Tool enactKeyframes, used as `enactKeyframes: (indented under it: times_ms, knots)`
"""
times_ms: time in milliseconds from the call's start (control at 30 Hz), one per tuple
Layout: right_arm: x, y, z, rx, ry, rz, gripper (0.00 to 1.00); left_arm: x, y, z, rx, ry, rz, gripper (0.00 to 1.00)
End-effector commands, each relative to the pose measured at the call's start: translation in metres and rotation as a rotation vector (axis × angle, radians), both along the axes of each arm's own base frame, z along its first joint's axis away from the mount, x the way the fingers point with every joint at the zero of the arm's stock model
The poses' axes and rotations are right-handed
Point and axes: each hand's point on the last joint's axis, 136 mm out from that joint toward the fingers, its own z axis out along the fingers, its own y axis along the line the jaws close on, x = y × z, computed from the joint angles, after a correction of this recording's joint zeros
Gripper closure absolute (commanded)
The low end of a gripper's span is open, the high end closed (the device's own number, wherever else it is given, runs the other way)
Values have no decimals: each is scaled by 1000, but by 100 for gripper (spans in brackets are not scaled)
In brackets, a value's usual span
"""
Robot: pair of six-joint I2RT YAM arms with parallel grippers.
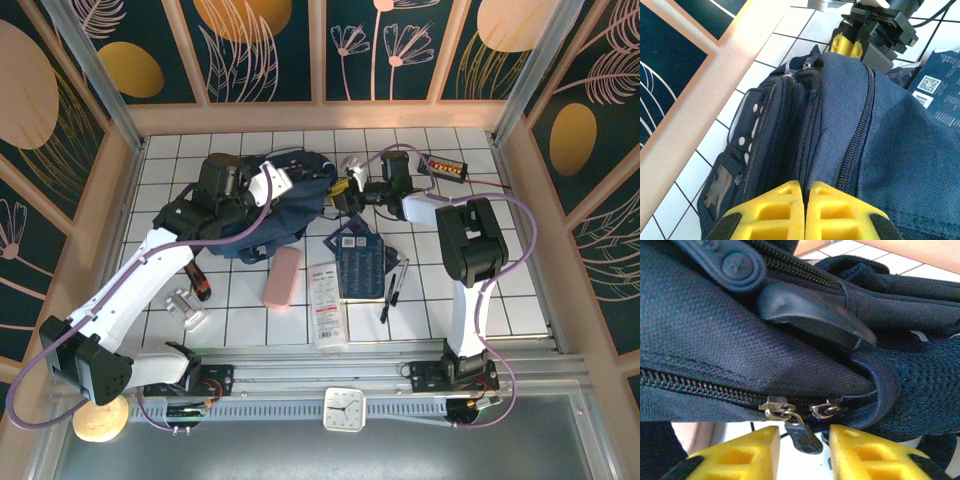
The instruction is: Pack books, pencil case, and school supplies into a backpack
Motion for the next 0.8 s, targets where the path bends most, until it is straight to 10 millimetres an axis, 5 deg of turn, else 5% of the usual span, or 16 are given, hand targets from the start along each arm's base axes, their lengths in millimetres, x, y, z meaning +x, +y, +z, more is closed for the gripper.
enactKeyframes:
  times_ms: [0,233,567,767]
  knots:
    - [-2,5,34,40,-76,9,75,0,-4,39,-91,-111,-11,100]
    - [-4,4,33,39,-56,4,100,0,-2,35,-85,-106,-6,100]
    - [-15,-13,23,-61,67,-9,100,15,22,21,10,-118,138,100]
    - [-51,-25,10,-156,160,41,100,26,37,13,84,-140,218,100]
